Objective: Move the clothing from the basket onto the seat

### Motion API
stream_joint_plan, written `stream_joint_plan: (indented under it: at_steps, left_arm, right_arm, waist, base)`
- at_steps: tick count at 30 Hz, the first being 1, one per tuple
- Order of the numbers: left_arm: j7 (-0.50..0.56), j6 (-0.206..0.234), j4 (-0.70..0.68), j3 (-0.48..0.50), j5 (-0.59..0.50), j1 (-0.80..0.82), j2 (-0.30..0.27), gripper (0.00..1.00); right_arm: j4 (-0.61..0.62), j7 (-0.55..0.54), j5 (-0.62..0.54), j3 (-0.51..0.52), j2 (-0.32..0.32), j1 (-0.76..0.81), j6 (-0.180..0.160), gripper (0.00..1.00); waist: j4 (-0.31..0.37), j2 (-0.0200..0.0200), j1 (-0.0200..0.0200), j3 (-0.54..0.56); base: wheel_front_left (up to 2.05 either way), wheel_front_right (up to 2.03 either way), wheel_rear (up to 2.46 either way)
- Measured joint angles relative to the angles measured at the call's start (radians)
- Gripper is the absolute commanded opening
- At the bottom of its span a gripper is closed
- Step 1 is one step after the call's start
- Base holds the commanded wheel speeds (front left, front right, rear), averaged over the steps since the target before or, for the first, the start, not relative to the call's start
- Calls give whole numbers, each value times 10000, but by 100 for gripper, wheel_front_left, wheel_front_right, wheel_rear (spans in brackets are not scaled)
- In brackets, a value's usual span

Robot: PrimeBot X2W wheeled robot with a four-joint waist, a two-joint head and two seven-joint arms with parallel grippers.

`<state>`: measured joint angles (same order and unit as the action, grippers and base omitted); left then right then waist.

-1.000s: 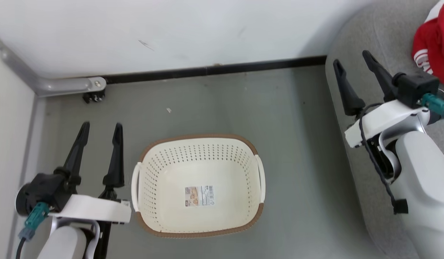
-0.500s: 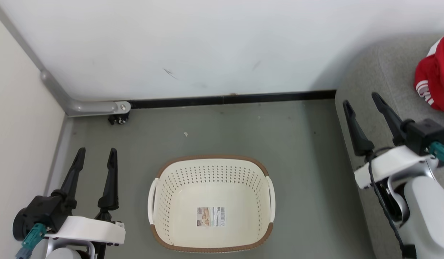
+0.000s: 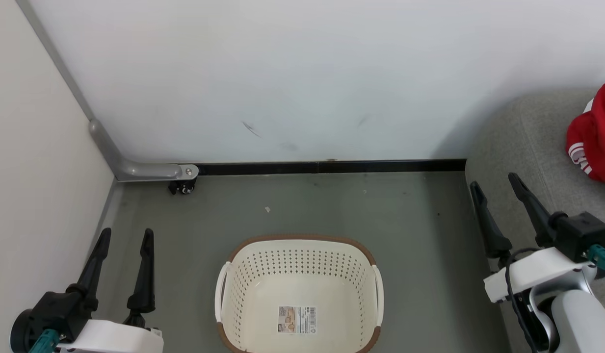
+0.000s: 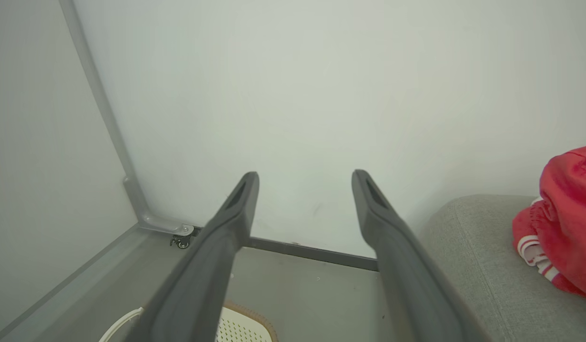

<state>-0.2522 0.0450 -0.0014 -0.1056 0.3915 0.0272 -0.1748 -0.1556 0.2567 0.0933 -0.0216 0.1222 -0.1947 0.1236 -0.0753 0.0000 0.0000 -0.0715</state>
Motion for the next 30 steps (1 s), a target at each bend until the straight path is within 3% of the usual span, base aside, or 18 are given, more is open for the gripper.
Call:
stream_joint_plan:
  at_steps: [30]
  left_arm:
    - [0, -662, 157, 596, -508, -1014, 537, 100]
  right_arm:
    - [917, 0, -157, 362, -215, 1691, 0, 100]
  waist:
    - [-171, 0, 0, 988]
  base:
    - [0, 0, 0]
